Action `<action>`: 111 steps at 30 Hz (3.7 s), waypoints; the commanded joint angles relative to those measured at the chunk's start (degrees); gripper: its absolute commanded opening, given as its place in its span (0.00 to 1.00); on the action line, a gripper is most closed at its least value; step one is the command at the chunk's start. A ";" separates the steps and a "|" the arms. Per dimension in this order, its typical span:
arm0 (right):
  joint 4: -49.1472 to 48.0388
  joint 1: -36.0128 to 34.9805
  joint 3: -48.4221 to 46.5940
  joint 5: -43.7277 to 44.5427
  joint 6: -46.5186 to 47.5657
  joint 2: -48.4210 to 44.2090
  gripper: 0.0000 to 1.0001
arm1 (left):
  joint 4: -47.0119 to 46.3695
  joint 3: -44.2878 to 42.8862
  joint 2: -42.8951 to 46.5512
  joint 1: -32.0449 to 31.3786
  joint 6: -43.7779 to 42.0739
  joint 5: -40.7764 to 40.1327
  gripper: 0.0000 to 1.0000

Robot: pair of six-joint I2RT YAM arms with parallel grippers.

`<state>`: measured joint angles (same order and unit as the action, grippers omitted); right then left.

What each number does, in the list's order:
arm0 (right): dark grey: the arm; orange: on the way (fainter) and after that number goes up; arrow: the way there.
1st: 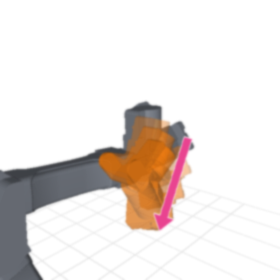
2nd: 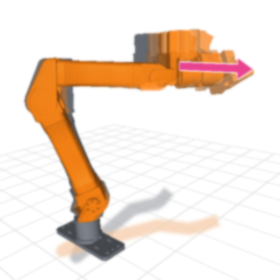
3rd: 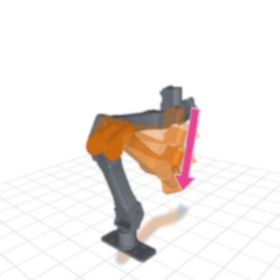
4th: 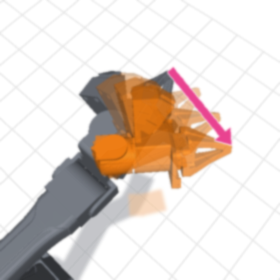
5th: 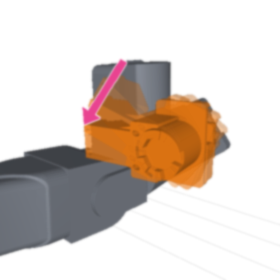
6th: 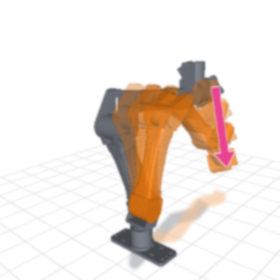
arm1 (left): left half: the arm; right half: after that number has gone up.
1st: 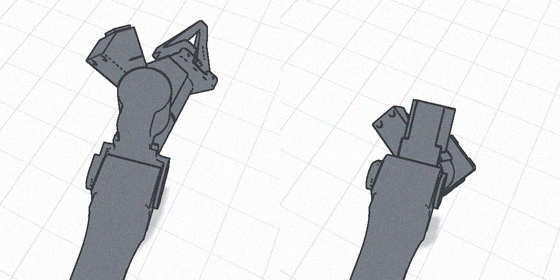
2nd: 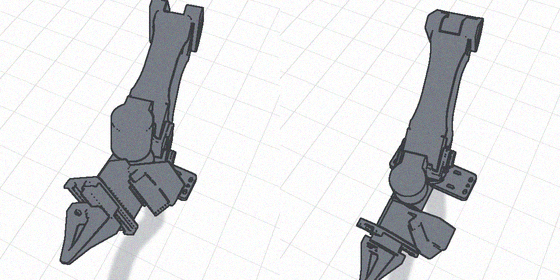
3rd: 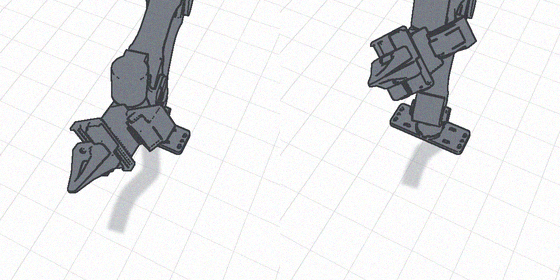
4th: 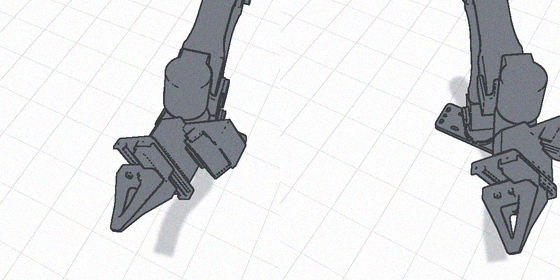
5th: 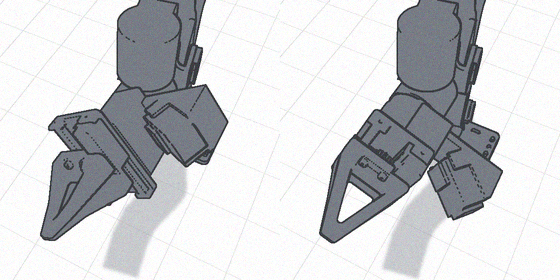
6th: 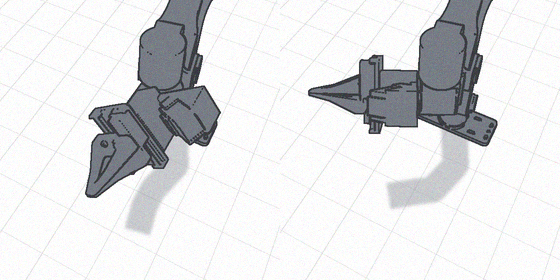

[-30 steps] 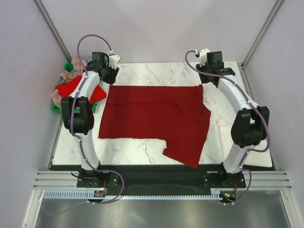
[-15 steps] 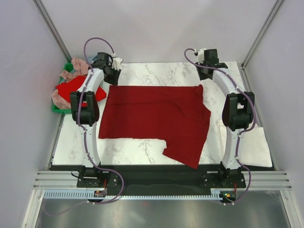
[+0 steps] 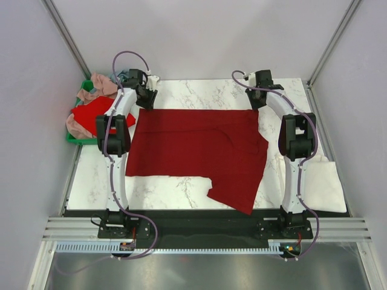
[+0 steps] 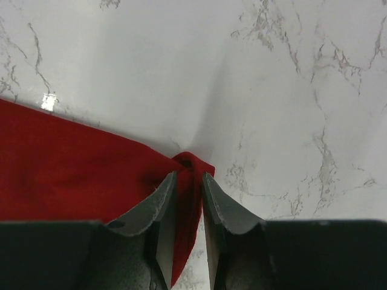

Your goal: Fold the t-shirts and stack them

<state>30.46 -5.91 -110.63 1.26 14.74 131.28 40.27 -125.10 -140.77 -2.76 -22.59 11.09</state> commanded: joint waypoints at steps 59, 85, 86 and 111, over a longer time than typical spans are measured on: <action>-0.57 10.22 4.02 -20.14 -14.04 -2.62 0.49 | -1.95 0.82 4.53 -2.69 1.76 -15.49 0.72; -1.10 10.57 -2.22 -20.50 -13.60 4.33 0.46 | -0.19 2.67 4.01 -0.05 0.18 -15.14 0.70; -1.19 10.57 -2.14 -20.33 -13.51 4.51 0.46 | -0.19 2.58 3.58 -0.05 0.18 -15.05 0.71; -0.05 8.11 -1.51 -17.87 -8.85 6.53 0.03 | -1.07 0.12 -2.84 0.65 0.18 -13.11 0.02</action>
<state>30.50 2.96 -111.26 -18.52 4.38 135.96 40.18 -123.37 -141.38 -2.98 -21.93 -0.10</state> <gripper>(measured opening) 0.062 0.077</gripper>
